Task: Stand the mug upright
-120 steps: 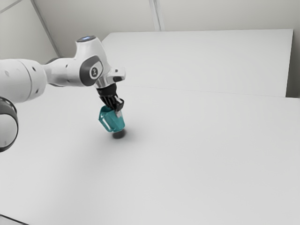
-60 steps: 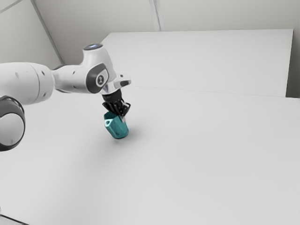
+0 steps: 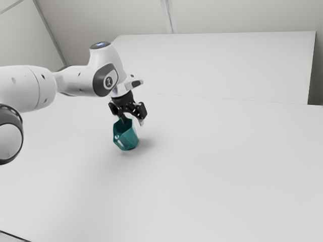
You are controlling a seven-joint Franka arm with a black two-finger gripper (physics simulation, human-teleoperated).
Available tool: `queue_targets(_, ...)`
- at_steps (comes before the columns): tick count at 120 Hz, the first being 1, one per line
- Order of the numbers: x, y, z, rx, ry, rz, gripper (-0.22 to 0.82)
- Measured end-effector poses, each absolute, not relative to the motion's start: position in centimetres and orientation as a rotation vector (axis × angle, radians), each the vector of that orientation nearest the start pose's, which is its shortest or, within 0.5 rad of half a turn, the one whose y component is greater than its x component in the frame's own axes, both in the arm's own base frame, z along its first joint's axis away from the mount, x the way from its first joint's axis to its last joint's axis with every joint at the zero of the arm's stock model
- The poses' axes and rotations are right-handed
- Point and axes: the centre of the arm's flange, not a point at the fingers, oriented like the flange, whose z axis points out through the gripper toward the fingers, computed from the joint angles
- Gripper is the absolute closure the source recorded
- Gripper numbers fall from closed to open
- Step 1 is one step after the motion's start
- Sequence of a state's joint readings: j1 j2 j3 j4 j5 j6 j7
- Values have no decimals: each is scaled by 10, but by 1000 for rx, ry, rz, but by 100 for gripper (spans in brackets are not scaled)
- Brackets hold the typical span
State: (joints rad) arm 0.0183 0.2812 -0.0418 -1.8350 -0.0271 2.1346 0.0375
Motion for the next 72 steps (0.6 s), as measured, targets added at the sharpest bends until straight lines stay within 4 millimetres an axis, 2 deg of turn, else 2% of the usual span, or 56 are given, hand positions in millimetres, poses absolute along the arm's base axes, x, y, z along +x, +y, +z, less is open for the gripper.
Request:
queue_targets(24, 626, -16, 422, -3174, 64, -78, 5)
queue_targets(32, 631, -12, 445, -3174, 58, -100, 4)
queue_targets(58, 647, -2, 539, -3164, 93, -196, 1)
queue_targets(72, 642, -1, 565, -3149, 127, -167, 1)
